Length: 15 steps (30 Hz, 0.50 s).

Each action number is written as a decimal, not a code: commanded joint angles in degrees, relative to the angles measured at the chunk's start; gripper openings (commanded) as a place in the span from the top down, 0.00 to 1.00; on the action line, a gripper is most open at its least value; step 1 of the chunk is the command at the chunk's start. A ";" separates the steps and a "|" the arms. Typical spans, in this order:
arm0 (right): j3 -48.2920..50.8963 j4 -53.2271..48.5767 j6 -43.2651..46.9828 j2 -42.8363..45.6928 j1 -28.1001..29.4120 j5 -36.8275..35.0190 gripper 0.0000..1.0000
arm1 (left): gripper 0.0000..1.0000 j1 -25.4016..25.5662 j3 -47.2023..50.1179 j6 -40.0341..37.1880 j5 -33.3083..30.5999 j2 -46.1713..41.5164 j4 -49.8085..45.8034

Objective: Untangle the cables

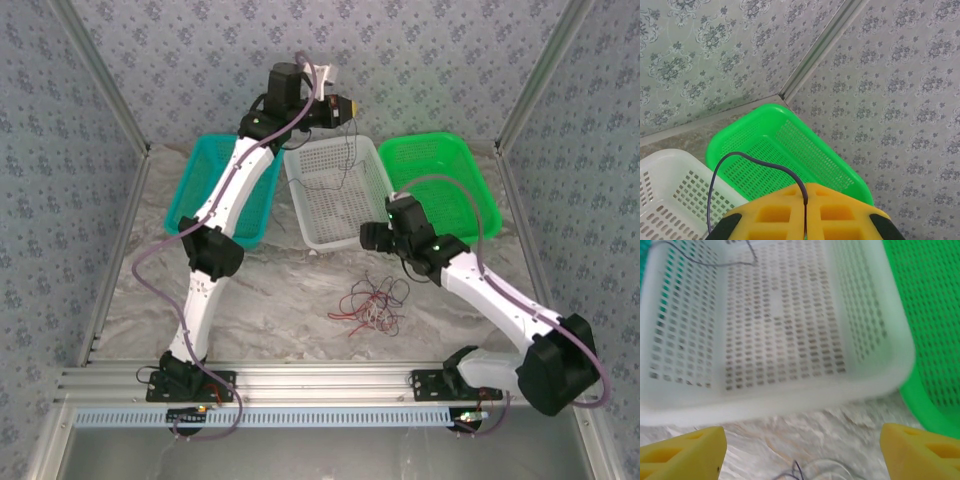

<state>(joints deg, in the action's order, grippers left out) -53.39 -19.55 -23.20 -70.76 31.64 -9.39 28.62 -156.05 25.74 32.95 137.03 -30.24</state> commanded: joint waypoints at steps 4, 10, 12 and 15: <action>-17.13 5.91 7.09 -7.22 -2.07 3.15 0.15 | 0.93 0.97 -0.86 -3.21 -0.29 -4.13 -2.69; -30.42 3.72 11.05 -17.16 -4.68 5.13 0.16 | 0.93 1.13 -0.92 -3.02 -0.25 -4.52 -4.07; -31.64 4.65 11.77 -19.02 -5.25 5.91 0.18 | 0.94 1.13 -0.89 -2.73 -0.37 -4.92 -4.47; -32.37 6.16 13.35 -20.88 -5.52 4.00 0.20 | 0.94 1.14 -0.84 -2.38 -0.50 -5.52 -4.91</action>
<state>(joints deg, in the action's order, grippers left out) -84.27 -13.37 -12.78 -89.43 26.46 -5.15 29.65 -156.05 23.62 32.69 135.44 -34.06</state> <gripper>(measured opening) 0.806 0.066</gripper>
